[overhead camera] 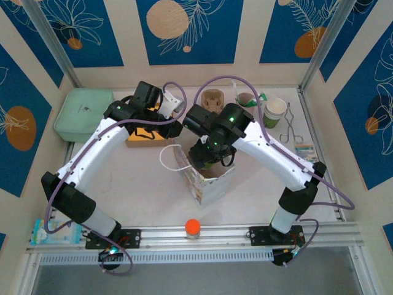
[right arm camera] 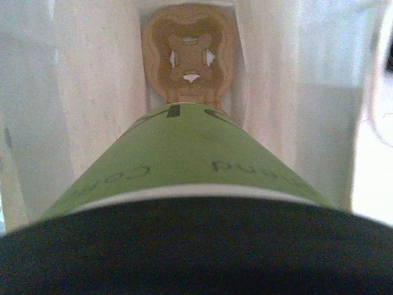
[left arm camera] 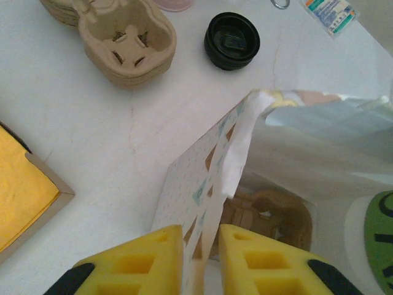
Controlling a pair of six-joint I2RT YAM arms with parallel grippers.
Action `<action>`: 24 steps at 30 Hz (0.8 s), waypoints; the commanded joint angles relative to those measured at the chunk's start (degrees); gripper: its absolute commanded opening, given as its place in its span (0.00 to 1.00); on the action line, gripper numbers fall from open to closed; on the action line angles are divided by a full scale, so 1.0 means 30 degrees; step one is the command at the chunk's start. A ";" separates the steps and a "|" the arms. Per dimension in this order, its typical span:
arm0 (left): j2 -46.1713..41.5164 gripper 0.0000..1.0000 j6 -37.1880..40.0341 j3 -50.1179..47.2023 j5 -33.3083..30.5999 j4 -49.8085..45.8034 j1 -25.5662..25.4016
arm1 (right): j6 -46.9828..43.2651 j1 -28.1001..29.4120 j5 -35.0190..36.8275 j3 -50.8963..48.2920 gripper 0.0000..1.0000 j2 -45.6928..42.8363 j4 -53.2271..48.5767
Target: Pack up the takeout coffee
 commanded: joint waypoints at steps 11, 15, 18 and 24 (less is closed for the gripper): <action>-0.0097 0.17 -0.0198 -0.0057 0.0408 0.0095 0.0170 | -0.0068 0.0383 -0.1728 -0.1020 0.44 -0.0108 0.0832; -0.0258 0.16 -0.0169 -0.0170 0.0261 0.0072 0.0155 | 0.0330 0.0169 -0.1063 -0.0947 0.44 -0.0097 0.0559; -0.0301 0.15 -0.0140 -0.0143 0.0198 -0.0001 0.0170 | 0.0606 0.0170 0.0104 -0.0630 0.43 0.0340 -0.0250; -0.0386 0.14 -0.0195 -0.0314 0.0120 0.0102 0.0147 | 0.0585 0.0659 -0.0049 -0.0424 0.43 0.0915 -0.0374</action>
